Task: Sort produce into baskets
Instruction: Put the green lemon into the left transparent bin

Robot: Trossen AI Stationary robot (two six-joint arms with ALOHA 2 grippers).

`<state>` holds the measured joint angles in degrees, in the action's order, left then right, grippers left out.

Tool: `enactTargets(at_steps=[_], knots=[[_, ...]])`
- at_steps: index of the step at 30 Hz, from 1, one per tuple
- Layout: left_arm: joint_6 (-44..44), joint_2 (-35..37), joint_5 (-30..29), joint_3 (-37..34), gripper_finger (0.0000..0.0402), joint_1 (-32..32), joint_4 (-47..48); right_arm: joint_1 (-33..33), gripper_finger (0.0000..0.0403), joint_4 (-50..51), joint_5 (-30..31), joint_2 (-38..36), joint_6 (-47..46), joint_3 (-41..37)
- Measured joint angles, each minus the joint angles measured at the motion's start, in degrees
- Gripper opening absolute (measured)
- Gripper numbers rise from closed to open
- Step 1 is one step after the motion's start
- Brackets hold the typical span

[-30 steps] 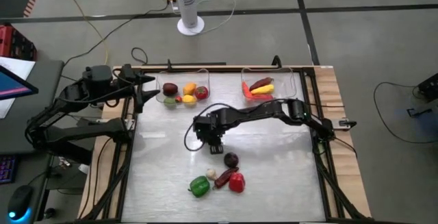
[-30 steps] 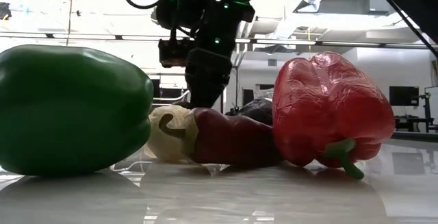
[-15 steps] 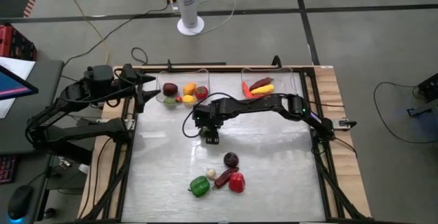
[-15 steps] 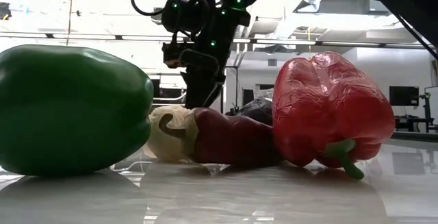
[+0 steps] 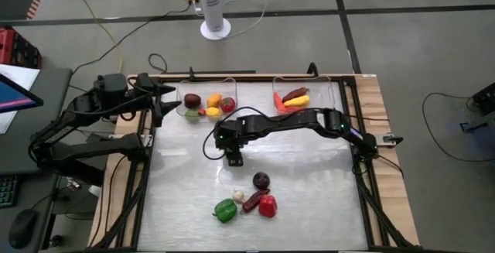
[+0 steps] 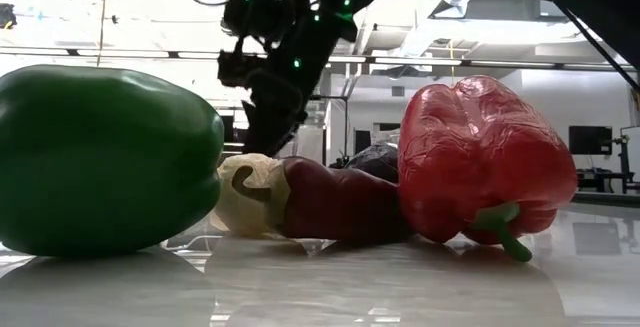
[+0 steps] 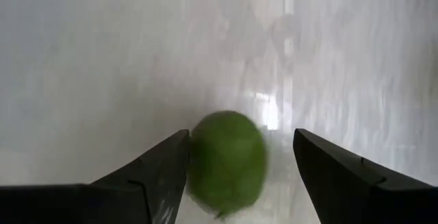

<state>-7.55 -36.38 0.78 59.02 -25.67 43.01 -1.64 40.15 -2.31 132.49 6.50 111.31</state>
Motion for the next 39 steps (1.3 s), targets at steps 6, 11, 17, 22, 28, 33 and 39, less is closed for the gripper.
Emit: enactTargets(at_steps=[6,11,17,22,28,33,39], knots=[[0.2,0.0,0.2,0.0,0.0277,0.0,0.7,-0.1,0.0287,0.1,0.1,2.8,-0.4,-0.2],[0.3,0.1,-0.1,0.0,0.0277,0.0,1.2,0.0,0.0283,0.6,-0.6,3.9,-0.5,0.0],[0.3,-0.4,-0.1,0.0,0.0277,0.0,1.0,0.0,0.0258,1.2,-0.3,3.9,-2.7,0.0],[0.3,-1.1,0.0,0.0,0.0277,0.0,1.2,-0.7,0.0238,2.9,-0.2,3.5,-5.1,1.5],[1.2,-1.1,0.0,0.0,0.0277,0.0,1.3,-0.9,0.0236,3.0,0.8,1.5,-7.1,3.4],[1.4,-1.1,0.0,0.0,0.0277,0.0,1.7,-1.0,0.0236,4.3,1.1,0.5,-11.0,2.6],[1.7,-1.1,0.0,0.0,0.0277,0.0,2.7,-0.4,0.0236,7.0,1.1,-0.6,-11.2,0.8]])
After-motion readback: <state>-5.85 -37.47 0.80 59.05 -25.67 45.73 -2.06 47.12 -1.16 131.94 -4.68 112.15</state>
